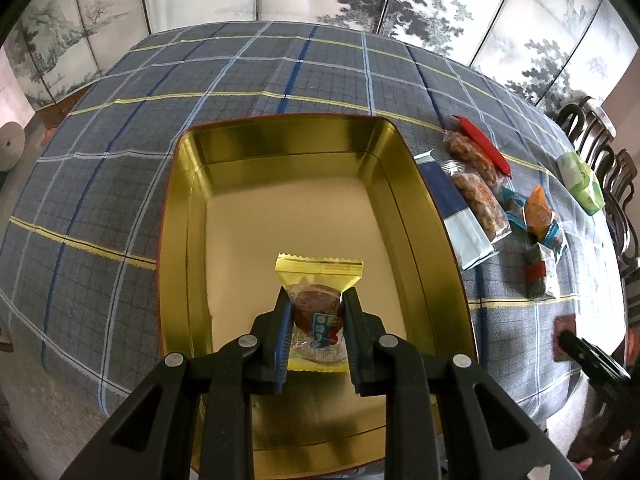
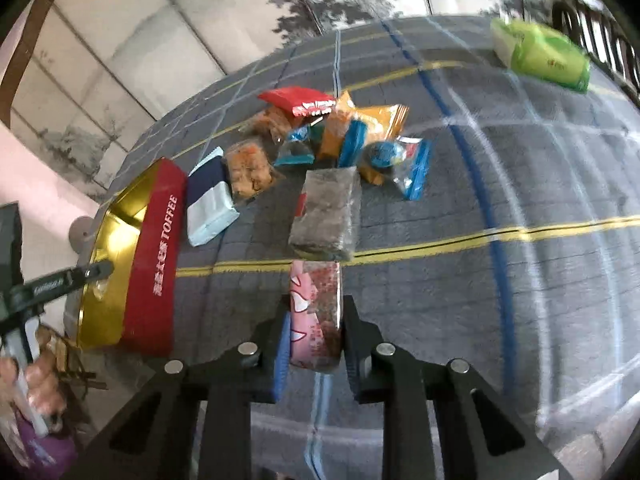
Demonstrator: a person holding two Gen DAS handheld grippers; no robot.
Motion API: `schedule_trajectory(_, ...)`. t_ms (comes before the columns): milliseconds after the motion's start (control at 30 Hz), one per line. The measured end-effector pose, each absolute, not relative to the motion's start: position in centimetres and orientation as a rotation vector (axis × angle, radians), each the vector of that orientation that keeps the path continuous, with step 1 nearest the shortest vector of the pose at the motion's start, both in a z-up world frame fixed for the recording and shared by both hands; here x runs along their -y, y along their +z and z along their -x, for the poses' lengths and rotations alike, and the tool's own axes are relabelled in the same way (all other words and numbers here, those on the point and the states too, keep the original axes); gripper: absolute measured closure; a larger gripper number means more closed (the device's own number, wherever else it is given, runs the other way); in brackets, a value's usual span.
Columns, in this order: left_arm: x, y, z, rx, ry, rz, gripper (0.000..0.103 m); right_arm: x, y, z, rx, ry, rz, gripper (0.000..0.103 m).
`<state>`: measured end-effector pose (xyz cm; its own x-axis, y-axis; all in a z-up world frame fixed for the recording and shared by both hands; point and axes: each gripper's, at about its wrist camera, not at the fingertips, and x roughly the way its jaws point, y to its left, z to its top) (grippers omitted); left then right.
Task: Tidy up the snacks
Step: 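Carry the yellow candy over the gold tray with the left tool while the right tool grasps the pink packet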
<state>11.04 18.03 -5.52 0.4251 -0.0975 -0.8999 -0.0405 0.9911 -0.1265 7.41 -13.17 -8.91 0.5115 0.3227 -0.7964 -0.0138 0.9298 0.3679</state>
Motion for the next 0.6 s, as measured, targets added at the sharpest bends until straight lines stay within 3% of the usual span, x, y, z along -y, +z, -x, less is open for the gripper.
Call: schedule_trajectory(600,-18.0,-6.1,-12.6,-1.143,-0.007,0.116,0.082,11.5,-3.2,-4.3,-0.933,0.342,-0.315,0.08)
